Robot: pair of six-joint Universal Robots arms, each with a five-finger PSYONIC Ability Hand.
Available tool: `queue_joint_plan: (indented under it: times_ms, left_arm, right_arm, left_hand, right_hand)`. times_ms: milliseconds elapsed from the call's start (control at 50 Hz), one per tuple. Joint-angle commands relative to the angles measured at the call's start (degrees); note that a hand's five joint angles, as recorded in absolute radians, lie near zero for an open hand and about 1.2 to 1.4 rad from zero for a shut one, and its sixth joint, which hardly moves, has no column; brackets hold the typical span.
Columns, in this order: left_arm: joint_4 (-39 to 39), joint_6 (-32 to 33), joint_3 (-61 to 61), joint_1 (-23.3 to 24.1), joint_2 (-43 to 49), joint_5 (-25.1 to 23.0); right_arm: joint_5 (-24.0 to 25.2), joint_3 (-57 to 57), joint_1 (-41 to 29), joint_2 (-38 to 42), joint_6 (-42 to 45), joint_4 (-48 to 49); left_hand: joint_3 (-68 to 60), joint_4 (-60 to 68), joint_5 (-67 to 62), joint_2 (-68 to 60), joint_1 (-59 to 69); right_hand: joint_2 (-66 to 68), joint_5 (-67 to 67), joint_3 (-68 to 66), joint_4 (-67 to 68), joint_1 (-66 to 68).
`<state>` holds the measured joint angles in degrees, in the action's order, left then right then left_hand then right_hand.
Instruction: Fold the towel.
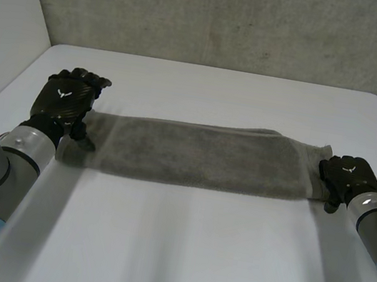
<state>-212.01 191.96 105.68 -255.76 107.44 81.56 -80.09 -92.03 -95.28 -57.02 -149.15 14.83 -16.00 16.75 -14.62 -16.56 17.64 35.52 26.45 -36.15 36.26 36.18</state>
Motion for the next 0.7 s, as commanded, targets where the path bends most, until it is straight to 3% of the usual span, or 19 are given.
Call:
queue_joint_plan:
  times_ms: [20,100,140,180,420,700]
  left_arm:
    - [0.01,-0.01,0.05,0.0,-0.04,0.0]
    - [0.01,-0.01,0.4,0.0,-0.04,0.0]
    - [0.01,-0.01,0.49,0.0,-0.04,0.0]
    - [0.01,-0.01,0.49,0.0,-0.04,0.0]
    - [0.01,0.08,0.58,0.09,0.05,0.0]
    - [0.01,0.08,0.93,0.09,-0.13,0.0]
  right_arm:
    - [0.02,1.41,0.09,0.94,-2.98,1.07]
    - [-0.24,2.56,0.18,2.44,-3.25,1.16]
    - [-0.5,3.26,0.88,2.62,-3.34,1.43]
    - [-0.51,3.44,1.58,2.62,-3.34,1.86]
    - [-0.86,5.2,3.78,4.9,-2.9,2.31]
    - [-1.03,10.03,13.1,0.69,-2.37,1.08]
  left_hand:
    - [2.93,-3.68,11.55,3.49,-4.56]
    - [2.93,-3.68,11.55,3.49,-4.56]
    - [2.93,-3.68,11.55,3.49,-4.56]
    - [2.93,-3.68,11.55,3.49,-4.56]
    - [3.1,-3.84,11.72,3.66,-4.73]
    - [3.43,-4.18,12.05,3.99,-5.07]
  right_hand:
    - [6.33,5.41,-5.7,5.6,5.68]
    - [18.13,17.2,-17.5,17.39,17.47]
    - [36.69,35.77,-36.07,35.96,36.04]
    - [44.4,43.47,-43.77,43.67,43.75]
    - [44.48,43.55,-43.85,43.74,43.82]
    - [44.48,43.55,-43.85,43.74,43.82]
